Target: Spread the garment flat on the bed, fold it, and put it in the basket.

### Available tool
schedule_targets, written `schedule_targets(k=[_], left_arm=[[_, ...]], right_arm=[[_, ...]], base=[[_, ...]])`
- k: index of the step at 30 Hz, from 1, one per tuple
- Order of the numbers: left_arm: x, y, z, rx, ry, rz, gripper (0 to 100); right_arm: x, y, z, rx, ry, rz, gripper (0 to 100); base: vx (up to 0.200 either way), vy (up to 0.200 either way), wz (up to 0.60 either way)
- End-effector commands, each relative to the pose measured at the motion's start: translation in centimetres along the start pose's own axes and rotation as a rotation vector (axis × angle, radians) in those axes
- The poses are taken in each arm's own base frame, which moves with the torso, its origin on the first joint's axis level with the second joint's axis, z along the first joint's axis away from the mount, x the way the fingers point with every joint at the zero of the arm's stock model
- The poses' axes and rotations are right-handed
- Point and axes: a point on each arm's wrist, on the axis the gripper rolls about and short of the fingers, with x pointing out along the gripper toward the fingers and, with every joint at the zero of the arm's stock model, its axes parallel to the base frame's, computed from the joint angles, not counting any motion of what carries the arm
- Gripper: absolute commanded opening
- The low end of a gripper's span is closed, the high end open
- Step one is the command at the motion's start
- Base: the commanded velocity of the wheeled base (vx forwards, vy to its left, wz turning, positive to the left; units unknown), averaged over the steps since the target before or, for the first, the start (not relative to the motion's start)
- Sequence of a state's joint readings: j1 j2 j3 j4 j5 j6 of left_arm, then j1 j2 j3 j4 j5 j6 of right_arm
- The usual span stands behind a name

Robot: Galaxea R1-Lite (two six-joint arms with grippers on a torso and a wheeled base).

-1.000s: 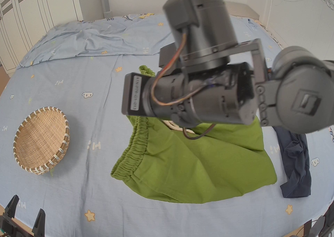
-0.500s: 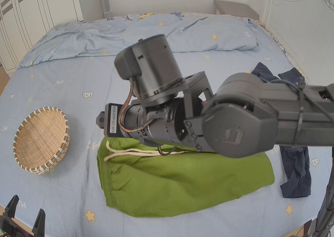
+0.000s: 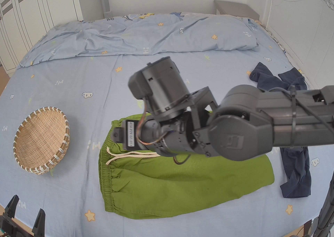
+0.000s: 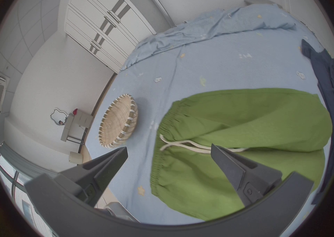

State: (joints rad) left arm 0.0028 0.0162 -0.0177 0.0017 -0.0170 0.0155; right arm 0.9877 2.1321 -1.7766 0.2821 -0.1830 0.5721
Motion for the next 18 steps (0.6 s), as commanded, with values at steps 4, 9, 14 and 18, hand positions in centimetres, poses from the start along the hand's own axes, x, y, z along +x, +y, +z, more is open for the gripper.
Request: schedule_targets(k=[4,9,14,18], left_arm=[[0.0,0.0,-0.5,0.004,0.000,-0.001,100],[0.0,0.0,-0.5,0.000,0.000,-0.001,100],[0.0,0.0,-0.5,0.007,0.000,-0.003,100],[0.0,0.0,-0.4,0.012,-0.005,0.002,100]], right_arm=[[-10.0,-11.0,-2.0,0.129,0.006,-0.043,100],[-12.6,-15.0,-6.0,0.180,-0.001,0.020,100],[-14.5,-18.4,-11.2,0.254,0.038,0.136,100],[-15.0,-19.9,-12.9,0.310,0.017,0.187,100]], base=[[0.000,0.000,0.00],[0.000,0.000,0.00],[0.000,0.000,0.00],[0.000,0.000,0.00]])
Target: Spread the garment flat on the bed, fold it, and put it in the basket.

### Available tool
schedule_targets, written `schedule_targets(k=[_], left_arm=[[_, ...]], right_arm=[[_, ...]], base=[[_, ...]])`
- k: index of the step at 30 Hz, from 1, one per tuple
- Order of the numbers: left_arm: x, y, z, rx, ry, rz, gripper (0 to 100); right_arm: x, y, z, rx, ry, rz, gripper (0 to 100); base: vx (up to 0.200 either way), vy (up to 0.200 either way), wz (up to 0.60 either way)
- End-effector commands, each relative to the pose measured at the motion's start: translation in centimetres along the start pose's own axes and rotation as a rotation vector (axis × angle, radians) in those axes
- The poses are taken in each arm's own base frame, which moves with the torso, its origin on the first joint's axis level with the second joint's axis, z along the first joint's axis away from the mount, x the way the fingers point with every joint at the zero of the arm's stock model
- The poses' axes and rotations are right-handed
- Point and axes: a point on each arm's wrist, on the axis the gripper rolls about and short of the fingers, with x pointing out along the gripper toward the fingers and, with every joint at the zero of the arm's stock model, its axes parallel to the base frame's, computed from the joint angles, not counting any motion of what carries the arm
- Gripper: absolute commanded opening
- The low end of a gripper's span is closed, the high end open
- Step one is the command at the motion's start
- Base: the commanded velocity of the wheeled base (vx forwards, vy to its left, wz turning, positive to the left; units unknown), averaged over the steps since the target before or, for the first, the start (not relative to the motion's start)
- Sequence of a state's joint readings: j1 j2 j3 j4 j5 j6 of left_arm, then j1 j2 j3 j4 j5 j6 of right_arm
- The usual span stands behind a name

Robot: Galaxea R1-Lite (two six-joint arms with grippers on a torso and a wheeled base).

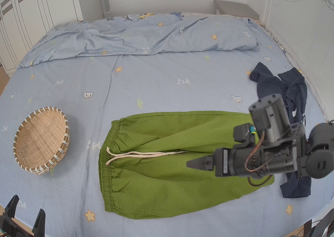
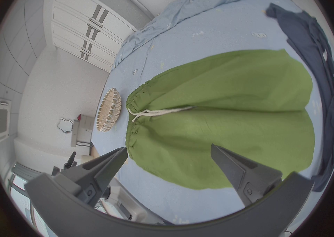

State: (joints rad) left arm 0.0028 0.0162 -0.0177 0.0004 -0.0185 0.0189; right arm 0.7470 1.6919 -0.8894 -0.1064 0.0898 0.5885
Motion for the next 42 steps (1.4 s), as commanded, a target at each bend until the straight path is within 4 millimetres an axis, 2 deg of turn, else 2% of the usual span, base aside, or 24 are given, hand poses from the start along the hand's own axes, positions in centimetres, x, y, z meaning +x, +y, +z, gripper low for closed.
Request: schedule_targets(k=[1,2,4,6,7,8,10,13,14,15,16,17,20,22,24,27,30,31,35,42], left_arm=[[-0.2,0.0,0.3,0.009,-0.037,0.007,100],[-0.3,0.0,0.7,0.004,-0.056,0.006,100],[-1.8,0.1,5.0,-0.057,-0.187,-0.014,100],[-1.8,0.1,5.0,-0.057,-0.187,-0.014,100],[-0.9,0.2,8.3,-0.159,-0.040,-0.090,100],[-0.9,0.2,8.3,-0.159,-0.040,-0.090,100],[1.8,-0.2,8.7,-0.231,0.158,-0.239,100],[4.3,-0.6,9.0,-0.372,0.323,-0.364,100],[4.3,-0.6,9.0,-0.372,0.323,-0.364,100],[6.2,-1.1,9.0,-0.496,0.439,-0.450,100],[7.0,-1.3,8.8,-0.536,0.484,-0.478,100],[7.1,-1.3,8.8,-0.543,0.493,-0.483,100],[10.0,-2.0,6.6,-0.649,0.679,-0.533,100],[10.7,-2.1,5.9,-0.661,0.712,-0.529,100],[12.4,-2.5,3.7,-0.675,0.810,-0.519,100],[14.8,-3.2,1.0,-0.666,0.929,-0.507,100],[16.1,-3.5,-1.0,-0.620,0.980,-0.513,100],[16.7,-3.7,-2.5,-0.554,0.995,-0.541,100],[17.1,-3.8,-4.2,-0.489,1.000,-0.593,100],[18.3,-4.0,-4.5,-0.502,0.983,-0.629,100]], right_arm=[[-6.4,-7.7,-6.6,0.145,-0.074,0.163,100],[-6.4,-7.8,-6.6,0.145,-0.075,0.162,100],[-6.4,-8.2,-6.9,0.150,-0.094,0.155,100],[-6.4,-8.2,-6.9,0.150,-0.094,0.155,100],[-6.0,-8.9,-7.3,0.170,-0.085,0.136,100],[-6.0,-8.9,-7.3,0.170,-0.085,0.136,100],[-6.0,-9.2,-7.6,0.182,-0.074,0.121,100],[-6.0,-10.2,-7.6,0.217,-0.080,0.086,100],[-6.0,-10.2,-7.6,0.217,-0.080,0.086,100],[-5.9,-10.9,-7.5,0.239,-0.084,0.062,100],[-5.9,-11.1,-7.5,0.246,-0.085,0.053,100],[-5.9,-11.1,-7.5,0.246,-0.085,0.053,100],[-5.8,-11.7,-7.4,0.263,-0.091,0.034,100],[-5.8,-11.7,-7.4,0.264,-0.090,0.031,100],[-5.2,-12.0,-7.5,0.272,-0.064,0.018,100],[-4.5,-12.6,-7.3,0.288,-0.062,0.003,100],[-4.2,-12.8,-7.2,0.286,-0.081,0.008,100],[-4.1,-13.0,-7.3,0.286,-0.088,0.009,100],[-4.2,-13.1,-7.6,0.278,-0.108,0.012,100],[-4.4,-12.9,-7.4,0.271,-0.123,0.022,100]], base=[[0.000,0.000,0.00],[0.000,0.000,0.00],[0.000,0.000,0.00],[0.000,0.000,0.00],[0.000,0.000,0.00],[0.000,0.000,0.00],[0.000,0.000,0.00],[0.000,0.000,0.00],[0.000,0.000,0.00],[0.000,0.000,0.00],[0.000,0.000,0.00],[0.000,0.000,0.00],[0.000,0.000,0.00],[0.000,0.000,0.00],[0.000,0.000,0.00],[0.000,0.000,0.00],[0.000,0.000,0.00],[0.000,0.000,0.00],[0.000,0.000,0.00],[0.000,0.000,0.00]])
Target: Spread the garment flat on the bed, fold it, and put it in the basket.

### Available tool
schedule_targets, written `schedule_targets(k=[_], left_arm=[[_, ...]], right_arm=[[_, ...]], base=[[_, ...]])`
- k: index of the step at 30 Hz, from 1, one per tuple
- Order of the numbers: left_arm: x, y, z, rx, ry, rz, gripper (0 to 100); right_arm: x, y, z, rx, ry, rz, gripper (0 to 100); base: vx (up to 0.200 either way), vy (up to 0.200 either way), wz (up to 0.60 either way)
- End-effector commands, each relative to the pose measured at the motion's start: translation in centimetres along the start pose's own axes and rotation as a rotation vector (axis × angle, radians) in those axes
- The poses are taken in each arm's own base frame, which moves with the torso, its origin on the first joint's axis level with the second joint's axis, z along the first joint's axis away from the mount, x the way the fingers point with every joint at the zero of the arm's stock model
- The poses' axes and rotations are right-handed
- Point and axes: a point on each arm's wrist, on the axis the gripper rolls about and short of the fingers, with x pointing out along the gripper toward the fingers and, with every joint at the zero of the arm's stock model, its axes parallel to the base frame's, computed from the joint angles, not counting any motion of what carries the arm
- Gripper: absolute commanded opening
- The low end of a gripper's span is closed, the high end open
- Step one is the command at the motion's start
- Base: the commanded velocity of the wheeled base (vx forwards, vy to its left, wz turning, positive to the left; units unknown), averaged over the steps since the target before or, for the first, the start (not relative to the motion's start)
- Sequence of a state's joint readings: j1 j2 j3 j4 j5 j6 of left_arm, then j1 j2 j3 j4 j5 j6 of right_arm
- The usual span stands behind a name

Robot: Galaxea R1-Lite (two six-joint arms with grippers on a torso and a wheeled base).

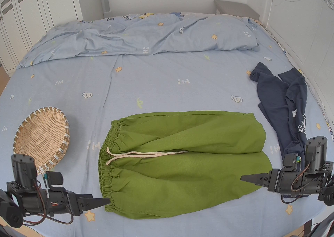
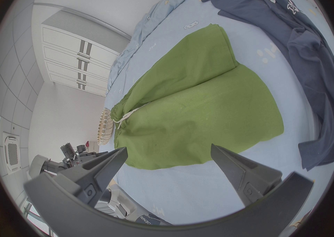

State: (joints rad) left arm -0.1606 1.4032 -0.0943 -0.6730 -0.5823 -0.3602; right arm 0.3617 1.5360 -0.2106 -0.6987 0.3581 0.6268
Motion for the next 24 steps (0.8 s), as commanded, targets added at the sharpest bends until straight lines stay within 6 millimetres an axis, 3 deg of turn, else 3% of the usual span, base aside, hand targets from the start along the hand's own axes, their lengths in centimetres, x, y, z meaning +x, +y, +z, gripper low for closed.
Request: schedule_targets(k=[1,14,24], left_arm=[[4.2,3.2,-2.1,-0.068,0.208,-0.008,100],[4.8,3.6,-1.8,-0.063,0.186,-0.012,100],[6.4,4.4,-1.7,-0.045,0.178,-0.044,100]], right_arm=[[0.5,-0.9,-0.1,0.017,-0.007,-0.016,100],[0.4,-0.8,-0.2,0.010,-0.005,-0.016,100],[0.4,-0.7,0.0,0.004,-0.026,-0.005,100]], base=[[0.000,0.000,0.00],[0.000,0.000,0.00],[0.000,0.000,0.00]])
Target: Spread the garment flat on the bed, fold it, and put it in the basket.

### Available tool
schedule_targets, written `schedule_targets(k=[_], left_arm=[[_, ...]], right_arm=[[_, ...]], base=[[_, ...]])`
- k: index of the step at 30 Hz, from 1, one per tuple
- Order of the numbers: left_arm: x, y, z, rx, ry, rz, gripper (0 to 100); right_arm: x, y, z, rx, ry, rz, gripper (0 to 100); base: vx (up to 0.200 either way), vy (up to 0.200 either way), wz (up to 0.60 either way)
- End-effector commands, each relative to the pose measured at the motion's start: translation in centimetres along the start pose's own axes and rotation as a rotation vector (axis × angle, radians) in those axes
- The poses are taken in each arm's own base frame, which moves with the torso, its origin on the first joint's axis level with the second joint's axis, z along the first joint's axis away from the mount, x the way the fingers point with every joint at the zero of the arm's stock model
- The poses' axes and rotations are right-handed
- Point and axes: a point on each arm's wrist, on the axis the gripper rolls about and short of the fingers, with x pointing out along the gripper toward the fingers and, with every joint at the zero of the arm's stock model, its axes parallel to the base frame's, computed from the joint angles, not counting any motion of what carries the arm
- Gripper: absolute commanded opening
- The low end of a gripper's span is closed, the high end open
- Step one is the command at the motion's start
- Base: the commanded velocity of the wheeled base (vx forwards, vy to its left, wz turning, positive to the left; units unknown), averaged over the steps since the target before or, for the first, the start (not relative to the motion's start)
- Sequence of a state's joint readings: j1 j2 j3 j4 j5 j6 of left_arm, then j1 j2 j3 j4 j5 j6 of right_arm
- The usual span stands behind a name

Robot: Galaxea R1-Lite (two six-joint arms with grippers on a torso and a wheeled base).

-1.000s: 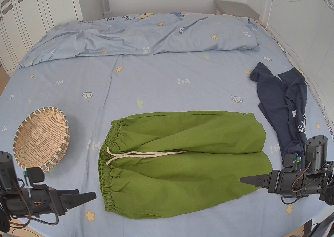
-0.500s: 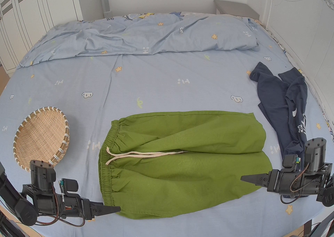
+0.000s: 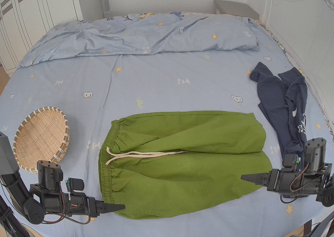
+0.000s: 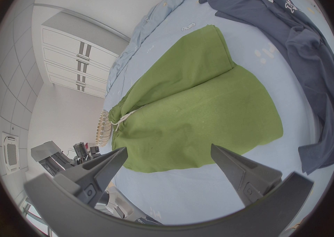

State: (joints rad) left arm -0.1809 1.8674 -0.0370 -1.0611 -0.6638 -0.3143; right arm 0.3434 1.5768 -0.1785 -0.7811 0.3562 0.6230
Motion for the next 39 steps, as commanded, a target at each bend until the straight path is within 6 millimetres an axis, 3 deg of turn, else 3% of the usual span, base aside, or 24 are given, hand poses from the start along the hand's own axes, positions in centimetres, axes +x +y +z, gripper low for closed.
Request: schedule_targets(k=[1,8,9,18,21,27,33,39], left_arm=[[0.9,0.8,-0.5,-0.022,0.031,0.007,100],[1.1,1.0,-0.5,-0.015,0.005,-0.003,100],[1.1,1.0,-0.5,-0.019,0.002,-0.004,0],[0.8,1.1,-0.4,-0.073,-0.010,-0.004,0],[-0.3,1.8,0.0,-0.169,-0.041,-0.015,0],[-2.7,1.9,-0.2,-0.241,-0.063,-0.032,0],[-3.6,1.8,-0.7,-0.282,-0.052,-0.007,0],[-3.8,1.9,-0.7,-0.285,-0.065,0.000,0]], right_arm=[[0.0,-0.1,0.0,0.002,-0.005,0.000,100],[0.0,0.0,0.0,0.000,-0.005,0.002,100],[0.0,-0.1,0.1,0.000,-0.006,0.001,100],[0.1,-0.2,0.1,0.006,-0.002,-0.006,100],[0.4,-0.5,0.1,0.010,0.005,-0.018,100],[1.2,-2.6,0.4,-0.049,0.029,-0.097,100],[2.6,-4.4,0.3,-0.095,0.069,-0.143,100],[3.0,-4.8,-0.1,-0.092,0.059,-0.137,100]], base=[[0.000,0.000,0.00],[0.000,0.000,0.00],[0.000,0.000,0.00],[0.000,0.000,0.00],[0.000,0.000,0.00],[0.000,0.000,0.00],[0.000,0.000,0.00],[0.000,0.000,0.00]])
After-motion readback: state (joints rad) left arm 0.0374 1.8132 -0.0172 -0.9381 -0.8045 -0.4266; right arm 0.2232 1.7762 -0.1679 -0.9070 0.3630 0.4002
